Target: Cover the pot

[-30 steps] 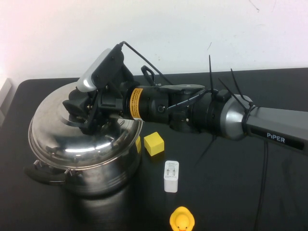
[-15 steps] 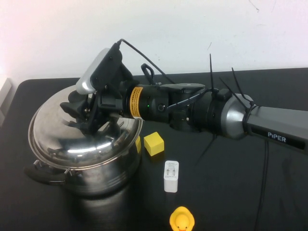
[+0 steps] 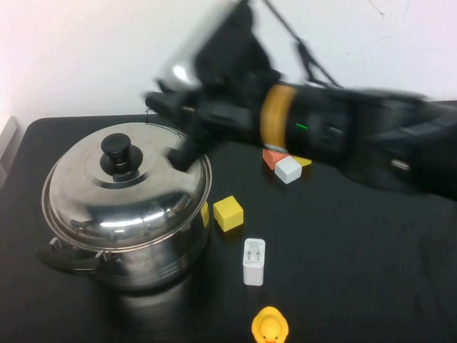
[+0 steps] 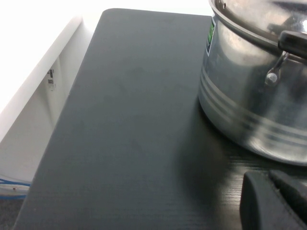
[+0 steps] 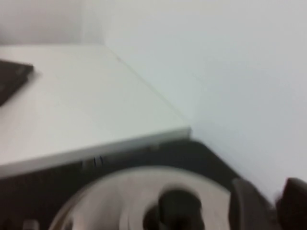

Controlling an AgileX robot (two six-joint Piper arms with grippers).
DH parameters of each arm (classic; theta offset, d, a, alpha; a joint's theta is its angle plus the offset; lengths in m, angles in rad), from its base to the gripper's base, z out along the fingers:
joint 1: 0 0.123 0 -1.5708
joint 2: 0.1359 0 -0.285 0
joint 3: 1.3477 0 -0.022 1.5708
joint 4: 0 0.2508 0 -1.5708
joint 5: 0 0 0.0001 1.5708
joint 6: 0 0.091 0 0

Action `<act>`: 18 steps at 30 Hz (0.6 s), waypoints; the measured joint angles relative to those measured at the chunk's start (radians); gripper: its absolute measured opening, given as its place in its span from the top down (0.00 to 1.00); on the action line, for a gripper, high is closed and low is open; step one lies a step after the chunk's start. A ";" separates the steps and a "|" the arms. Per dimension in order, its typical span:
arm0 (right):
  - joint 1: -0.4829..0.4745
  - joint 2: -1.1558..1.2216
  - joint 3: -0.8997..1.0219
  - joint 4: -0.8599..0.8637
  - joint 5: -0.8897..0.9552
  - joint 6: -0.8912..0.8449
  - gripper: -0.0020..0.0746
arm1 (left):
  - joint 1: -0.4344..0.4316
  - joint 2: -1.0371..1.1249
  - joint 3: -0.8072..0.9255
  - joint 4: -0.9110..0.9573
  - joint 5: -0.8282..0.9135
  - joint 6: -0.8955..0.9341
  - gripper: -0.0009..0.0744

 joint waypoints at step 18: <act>0.002 -0.672 0.630 -0.028 0.270 -0.085 0.91 | 0.000 0.000 0.000 0.000 0.000 0.000 0.99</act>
